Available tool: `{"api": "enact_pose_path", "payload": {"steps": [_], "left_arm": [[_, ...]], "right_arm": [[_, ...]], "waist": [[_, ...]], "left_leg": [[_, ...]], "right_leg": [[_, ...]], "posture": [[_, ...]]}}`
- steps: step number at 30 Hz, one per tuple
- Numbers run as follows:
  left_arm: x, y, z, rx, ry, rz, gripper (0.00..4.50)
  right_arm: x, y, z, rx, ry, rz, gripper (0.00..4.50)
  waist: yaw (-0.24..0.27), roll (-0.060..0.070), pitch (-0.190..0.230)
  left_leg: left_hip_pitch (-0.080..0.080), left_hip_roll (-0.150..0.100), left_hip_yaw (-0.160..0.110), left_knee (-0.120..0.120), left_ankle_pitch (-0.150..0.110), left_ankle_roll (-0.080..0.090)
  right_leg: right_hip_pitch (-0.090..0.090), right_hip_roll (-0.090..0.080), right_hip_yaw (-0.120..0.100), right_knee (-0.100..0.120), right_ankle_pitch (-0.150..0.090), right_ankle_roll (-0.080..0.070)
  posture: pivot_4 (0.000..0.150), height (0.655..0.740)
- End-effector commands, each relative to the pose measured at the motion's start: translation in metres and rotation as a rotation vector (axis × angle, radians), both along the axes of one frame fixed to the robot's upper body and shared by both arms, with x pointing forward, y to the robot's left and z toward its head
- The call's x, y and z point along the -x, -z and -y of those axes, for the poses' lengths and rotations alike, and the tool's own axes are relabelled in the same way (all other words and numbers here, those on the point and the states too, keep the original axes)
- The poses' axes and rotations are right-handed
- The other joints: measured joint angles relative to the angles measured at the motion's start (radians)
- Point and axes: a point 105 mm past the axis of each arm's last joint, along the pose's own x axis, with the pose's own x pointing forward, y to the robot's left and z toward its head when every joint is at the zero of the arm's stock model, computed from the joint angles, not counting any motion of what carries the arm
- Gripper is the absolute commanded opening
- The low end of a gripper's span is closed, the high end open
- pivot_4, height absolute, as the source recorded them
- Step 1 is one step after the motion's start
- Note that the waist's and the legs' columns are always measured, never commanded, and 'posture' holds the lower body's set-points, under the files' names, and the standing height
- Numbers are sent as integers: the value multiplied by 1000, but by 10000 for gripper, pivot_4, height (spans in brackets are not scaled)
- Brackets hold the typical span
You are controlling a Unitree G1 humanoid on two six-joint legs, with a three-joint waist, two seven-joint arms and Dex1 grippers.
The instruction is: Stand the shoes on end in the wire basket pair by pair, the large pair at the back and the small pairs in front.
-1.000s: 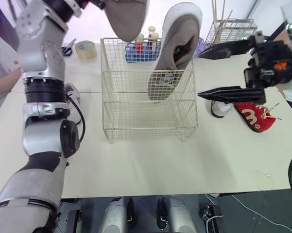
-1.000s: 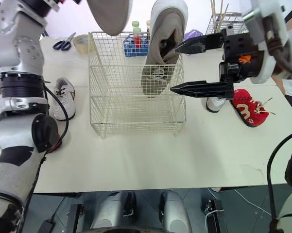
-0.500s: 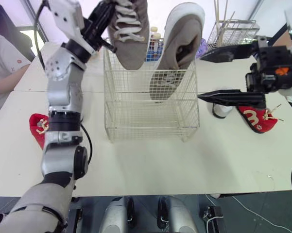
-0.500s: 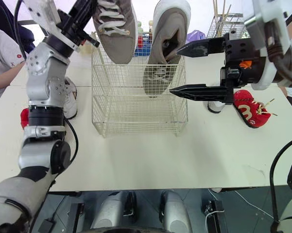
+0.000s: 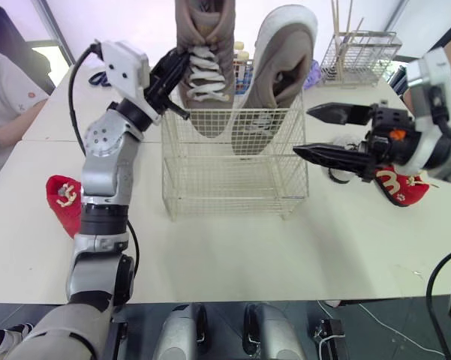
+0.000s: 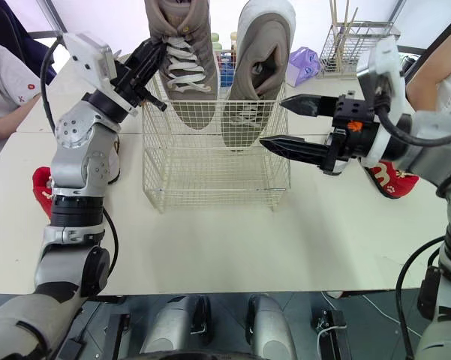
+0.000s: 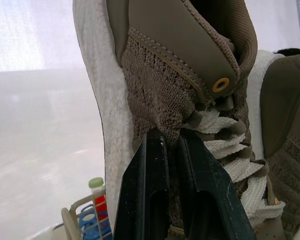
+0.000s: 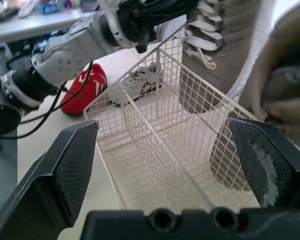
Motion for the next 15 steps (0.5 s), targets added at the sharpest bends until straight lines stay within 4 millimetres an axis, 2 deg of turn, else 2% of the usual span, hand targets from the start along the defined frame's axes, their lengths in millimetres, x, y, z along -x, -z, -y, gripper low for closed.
{"api": "enact_pose_path", "payload": {"steps": [1,5,7,8,10,13,15], "left_arm": [[8,-3,3,17,22,6,314],[6,10,3,31,46,-55,314],[8,9,2,41,72,-63,7754],[10,8,2,40,79,-62,9109],[14,2,1,35,84,-54,19256],[24,-8,-2,24,74,-37,32198],[33,-13,-6,16,72,-41,32198]], "right_arm": [[10,-5,4,-11,24,41,45000],[8,4,8,-2,60,13,45000],[8,4,6,-2,59,13,45000],[7,3,5,-3,56,15,45000],[6,2,3,-4,50,18,45000],[4,2,0,2,38,17,45000],[2,3,-1,2,32,15,45000]], "waist": [[0,0,0],[-1,0,0],[0,0,0],[0,0,0],[0,0,0],[-2,0,0],[-3,0,0]], "left_leg": [[0,0,0,0,0,0],[1,0,0,0,0,0],[1,0,0,0,0,0],[1,0,0,0,0,0],[1,0,0,0,0,0],[1,0,0,0,0,0],[1,0,0,0,0,0]], "right_leg": [[0,0,0,0,0,0],[1,1,0,0,0,0],[1,1,0,0,0,0],[1,1,0,0,0,0],[1,1,0,0,0,0],[1,1,0,0,0,0],[1,1,1,0,0,0]], "posture": [[1500,7400],[1500,7400],[1500,7400],[1500,7400],[1500,7400],[1500,7400],[1500,7400]]}}
